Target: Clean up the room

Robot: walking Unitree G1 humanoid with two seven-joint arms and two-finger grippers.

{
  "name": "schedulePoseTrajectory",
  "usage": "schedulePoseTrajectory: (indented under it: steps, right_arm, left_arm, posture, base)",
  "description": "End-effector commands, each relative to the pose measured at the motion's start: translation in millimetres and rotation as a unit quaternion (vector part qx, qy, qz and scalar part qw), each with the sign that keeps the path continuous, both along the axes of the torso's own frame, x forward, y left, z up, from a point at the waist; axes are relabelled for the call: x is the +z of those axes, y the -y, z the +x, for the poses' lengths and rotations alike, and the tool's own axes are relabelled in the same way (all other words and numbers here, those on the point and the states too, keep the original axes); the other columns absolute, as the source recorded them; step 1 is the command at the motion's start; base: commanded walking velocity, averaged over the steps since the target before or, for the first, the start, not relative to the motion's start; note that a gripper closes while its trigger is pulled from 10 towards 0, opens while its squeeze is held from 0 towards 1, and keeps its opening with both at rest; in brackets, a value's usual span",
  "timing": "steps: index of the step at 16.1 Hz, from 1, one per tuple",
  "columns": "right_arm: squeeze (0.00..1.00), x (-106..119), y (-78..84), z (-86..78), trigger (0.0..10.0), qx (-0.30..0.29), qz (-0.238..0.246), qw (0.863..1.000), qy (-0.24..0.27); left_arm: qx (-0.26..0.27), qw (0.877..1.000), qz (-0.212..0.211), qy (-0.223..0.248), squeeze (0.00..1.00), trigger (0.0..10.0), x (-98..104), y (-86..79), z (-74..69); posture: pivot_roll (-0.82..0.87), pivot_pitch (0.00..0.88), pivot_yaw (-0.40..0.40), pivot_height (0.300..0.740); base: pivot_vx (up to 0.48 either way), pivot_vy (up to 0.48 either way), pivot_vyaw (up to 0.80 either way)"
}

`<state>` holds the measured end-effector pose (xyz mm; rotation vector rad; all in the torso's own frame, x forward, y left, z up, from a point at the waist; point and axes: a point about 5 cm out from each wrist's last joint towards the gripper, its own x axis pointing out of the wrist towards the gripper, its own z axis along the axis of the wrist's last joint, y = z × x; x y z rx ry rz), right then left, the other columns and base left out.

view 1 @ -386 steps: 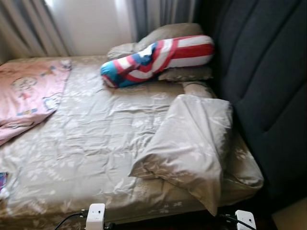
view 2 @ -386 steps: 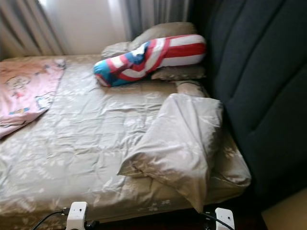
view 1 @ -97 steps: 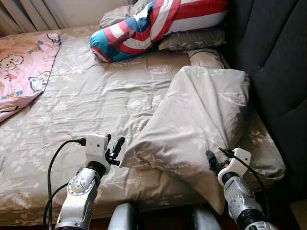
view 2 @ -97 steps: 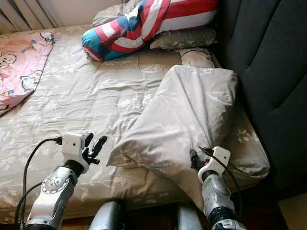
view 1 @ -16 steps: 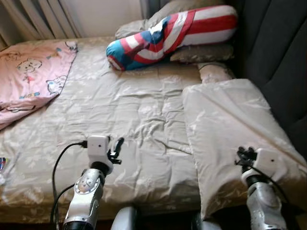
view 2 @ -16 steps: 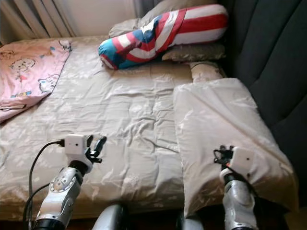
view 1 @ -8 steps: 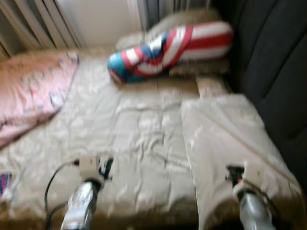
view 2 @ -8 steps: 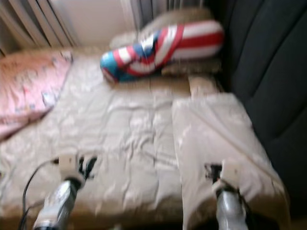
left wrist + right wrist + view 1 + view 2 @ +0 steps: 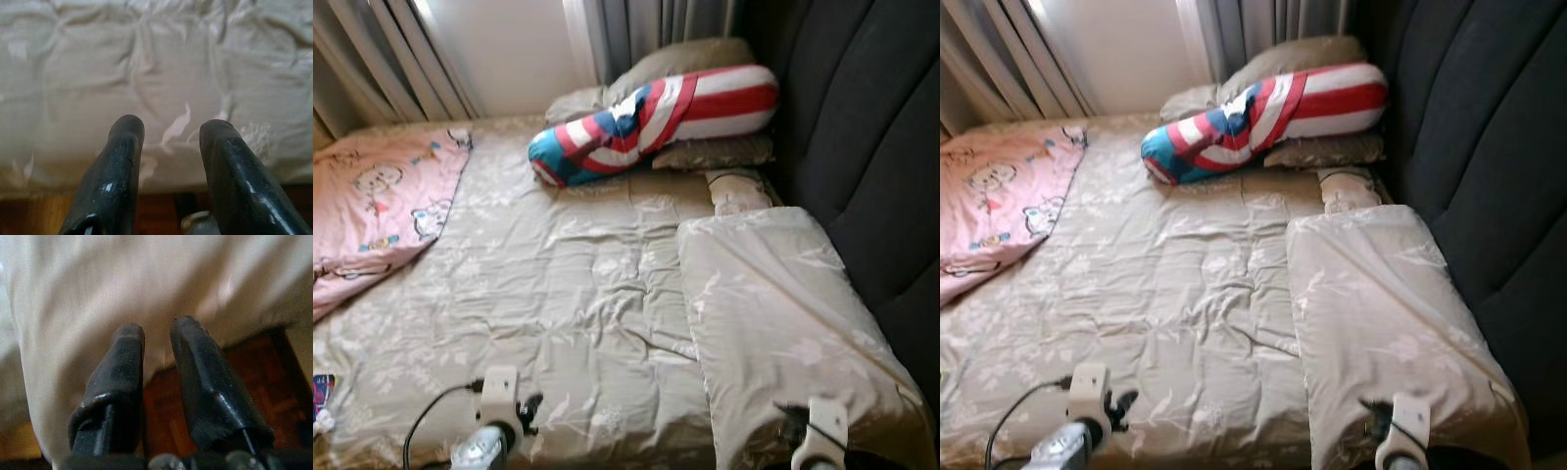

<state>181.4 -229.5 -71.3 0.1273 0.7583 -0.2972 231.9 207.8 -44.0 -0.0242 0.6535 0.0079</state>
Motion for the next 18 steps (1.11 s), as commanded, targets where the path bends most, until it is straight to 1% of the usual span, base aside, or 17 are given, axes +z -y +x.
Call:
schedulePoseTrajectory:
  steps: [1, 3, 4, 6, 7, 8, 10, 13, 14, 15, 18]
  right_arm:
    - [0.0, -9, -6.6, -12.5, 10.0, 0.006, 0.012, 0.999, -0.035]
    - [0.0, -15, -11.7, -19.9, 10.0, 0.01, 0.012, 0.998, -0.061]
    - [0.0, -15, -14.0, -20.1, 10.0, 0.007, 0.016, 0.998, -0.061]
    - [0.0, -15, -16.7, -18.8, 10.0, 0.006, 0.022, 0.998, -0.056]
    - [0.83, -15, -17.4, -18.7, 10.0, 0.006, 0.022, 0.998, -0.055]
    - [1.0, -15, -17.9, -18.8, 10.0, 0.006, 0.022, 0.998, -0.055]
    - [1.0, -16, -19.1, -18.8, 10.0, 0.014, 0.02, 0.998, -0.06]
    - [1.0, -17, -21.7, -18.6, 10.0, 0.021, 0.022, 0.997, -0.065]
    - [0.4, -17, -23.0, -18.8, 10.0, 0.025, 0.025, 0.997, -0.068]
    - [0.0, -17, -23.7, -18.9, 10.0, 0.028, 0.026, 0.997, -0.07]
    - [0.0, -19, -28.4, -20.0, 10.0, 0.038, 0.029, 0.996, -0.076]
  left_arm:
    - [0.004, 1.0, 0.007, -0.028, 0.0, 10.0, -8, 1.2, -7.5]
    - [0.0, 0.999, 0.009, -0.048, 0.0, 10.0, -13, 6.7, -11.3]
    - [-0.005, 0.999, 0.01, -0.051, 0.0, 10.0, -14, 9.3, -11.8]
    - [-0.004, 0.998, 0.01, -0.055, 0.0, 10.0, -15, 9.4, -12.9]
    - [-0.004, 0.998, 0.011, -0.06, 0.0, 10.0, -17, 9.4, -14.8]
    - [-0.004, 0.998, 0.012, -0.064, 0.0, 10.0, -18, 9.2, -16.7]
    - [-0.001, 0.997, 0.017, -0.078, 0.0, 10.0, -22, 6.4, -24.1]
    - [0.003, 0.996, 0.018, -0.086, 0.0, 10.0, -25, 3.8, -28.7]
    - [0.004, 0.996, 0.019, -0.087, 0.0, 10.0, -25, 3.3, -29.4]
    - [0.004, 0.996, 0.019, -0.088, 0.0, 10.0, -25, 3.2, -29.6]
    - [0.008, 0.996, 0.018, -0.092, 0.0, 10.0, -27, 3.6, -31.9]
  posture:
    - [-0.09, 0.0, 0.056, 0.74]
    - [-0.09, 0.0, 0.061, 0.74]
    - [-0.1, 0.0, 0.065, 0.74]
    - [-0.11, 0.0, 0.072, 0.74]
    - [-0.11, 0.0, 0.072, 0.74]
    - [-0.11, 0.0, 0.072, 0.74]
    - [-0.1, 0.0, 0.068, 0.74]
    - [-0.1, 0.0, 0.061, 0.74]
    - [-0.09, 0.0, 0.059, 0.74]
    - [-0.09, 0.0, 0.058, 0.74]
    - [-0.09, 0.003, 0.056, 0.74]
  base:
    - [0.0, 0.0, 0.0]
    - [0.0, 0.0, 0.0]
    - [0.0, 0.0, 0.0]
    - [0.0, 0.0, 0.0]
    - [0.0, 0.0, 0.0]
    - [0.0, 0.0, 0.0]
    - [0.0, 0.0, 0.0]
    - [0.0, 0.0, 0.0]
    - [0.0, 0.0, 0.0]
    - [0.0, 0.0, 0.0]
    - [0.0, 0.0, 0.0]
